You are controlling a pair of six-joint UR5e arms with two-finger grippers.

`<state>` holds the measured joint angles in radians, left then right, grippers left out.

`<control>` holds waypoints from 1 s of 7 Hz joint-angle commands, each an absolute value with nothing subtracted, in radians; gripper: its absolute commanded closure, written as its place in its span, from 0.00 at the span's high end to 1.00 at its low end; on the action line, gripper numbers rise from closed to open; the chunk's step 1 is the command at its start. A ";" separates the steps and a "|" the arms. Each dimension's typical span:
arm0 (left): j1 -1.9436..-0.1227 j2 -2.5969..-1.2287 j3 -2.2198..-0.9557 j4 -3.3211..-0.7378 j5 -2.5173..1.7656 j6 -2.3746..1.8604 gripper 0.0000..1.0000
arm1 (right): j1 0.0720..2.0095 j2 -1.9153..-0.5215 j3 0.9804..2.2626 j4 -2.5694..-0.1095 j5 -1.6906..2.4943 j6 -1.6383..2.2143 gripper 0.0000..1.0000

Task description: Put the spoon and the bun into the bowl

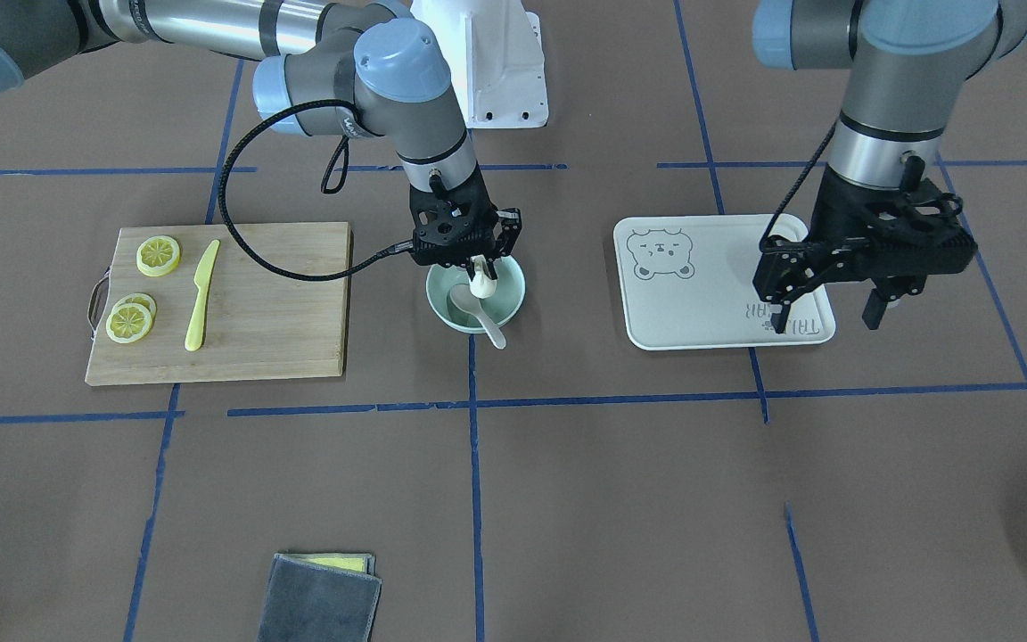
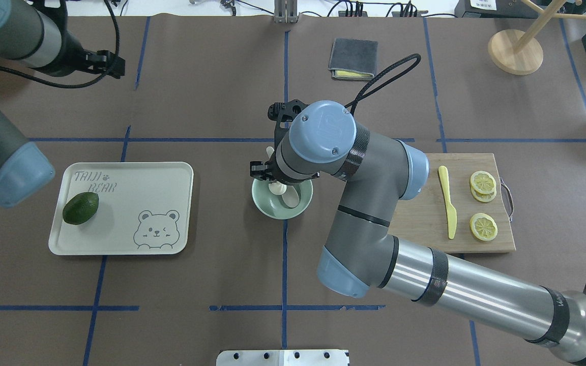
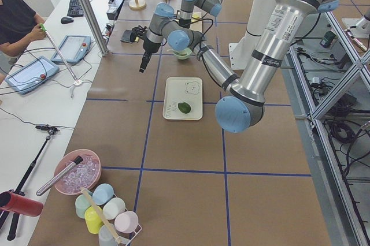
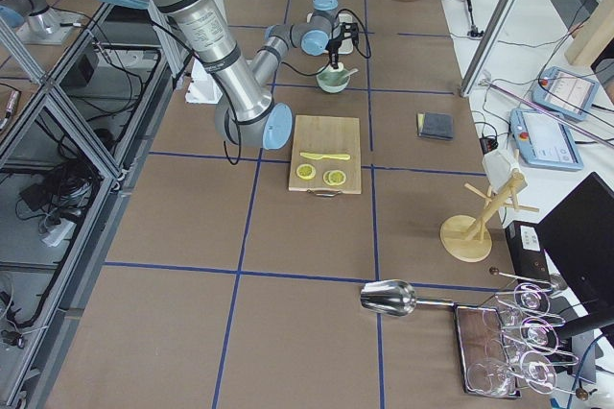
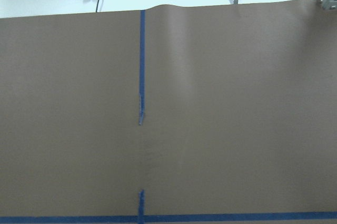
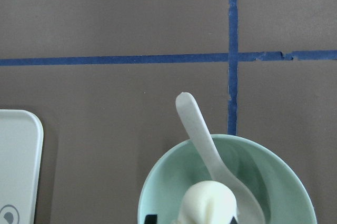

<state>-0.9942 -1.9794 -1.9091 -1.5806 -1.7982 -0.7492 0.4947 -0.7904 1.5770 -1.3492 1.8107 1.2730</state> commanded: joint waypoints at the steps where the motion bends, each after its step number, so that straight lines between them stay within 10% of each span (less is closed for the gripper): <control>1: -1.098 -1.925 -1.902 -1.582 -1.805 -0.570 1.00 | 0.494 -0.782 1.577 -1.347 1.809 1.290 1.00; 7: -1.405 -1.789 -1.735 -1.594 -2.061 -0.010 1.00 | 0.494 -0.782 1.577 -1.348 1.805 1.293 1.00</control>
<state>-1.3471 -1.8072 -1.7811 -1.5937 -2.0030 -0.1088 0.4932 -0.7821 1.5769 -1.3471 1.8056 1.2920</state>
